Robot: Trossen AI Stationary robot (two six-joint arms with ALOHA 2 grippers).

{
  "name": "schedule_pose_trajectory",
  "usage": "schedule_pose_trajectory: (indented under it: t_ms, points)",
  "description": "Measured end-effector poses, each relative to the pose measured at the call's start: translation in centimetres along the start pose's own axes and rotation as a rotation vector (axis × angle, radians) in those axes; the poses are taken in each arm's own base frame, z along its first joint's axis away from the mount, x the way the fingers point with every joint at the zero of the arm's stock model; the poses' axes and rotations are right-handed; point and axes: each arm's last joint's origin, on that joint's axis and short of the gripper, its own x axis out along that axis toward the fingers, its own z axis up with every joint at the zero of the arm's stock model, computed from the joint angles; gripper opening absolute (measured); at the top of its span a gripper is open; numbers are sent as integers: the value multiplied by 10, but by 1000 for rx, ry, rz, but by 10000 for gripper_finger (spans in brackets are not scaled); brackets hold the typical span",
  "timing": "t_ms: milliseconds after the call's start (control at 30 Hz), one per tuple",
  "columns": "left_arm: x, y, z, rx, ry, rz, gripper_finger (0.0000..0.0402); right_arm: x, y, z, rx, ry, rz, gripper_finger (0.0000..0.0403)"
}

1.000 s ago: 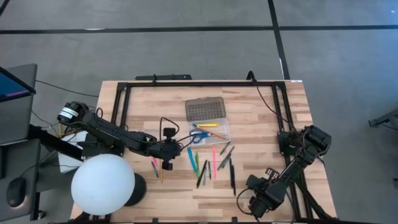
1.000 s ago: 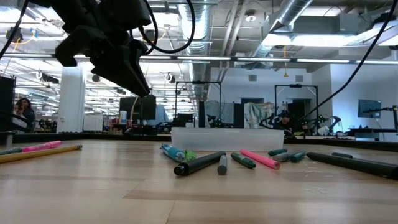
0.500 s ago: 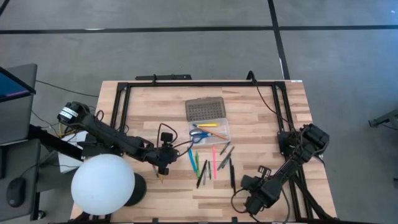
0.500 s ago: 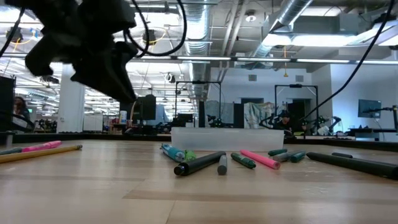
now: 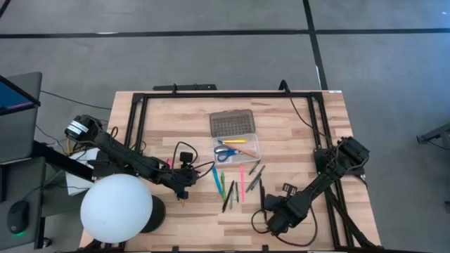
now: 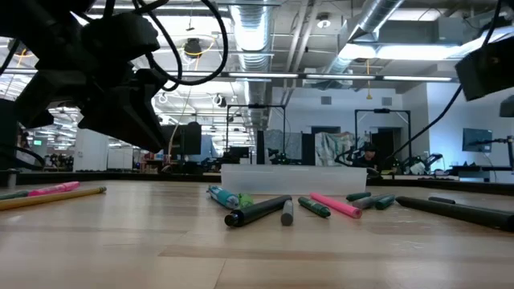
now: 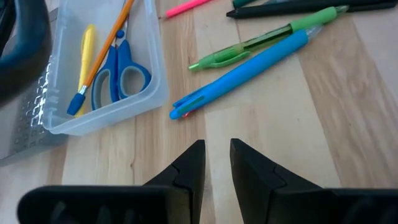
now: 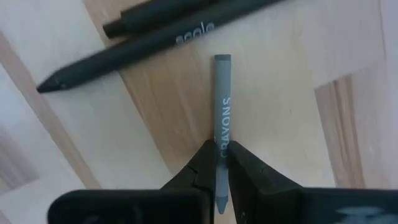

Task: Pick & place school supplies into a supply box
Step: Put the gray crayon into the supply box

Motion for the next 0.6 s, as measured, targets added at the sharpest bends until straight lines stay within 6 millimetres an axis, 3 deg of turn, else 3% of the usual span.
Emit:
schedule_pose_trajectory:
  t_ms: [600]
  points:
    - [-4,-4,0,18,-15,83,71,0,8,-12,123,-248,-91,12]
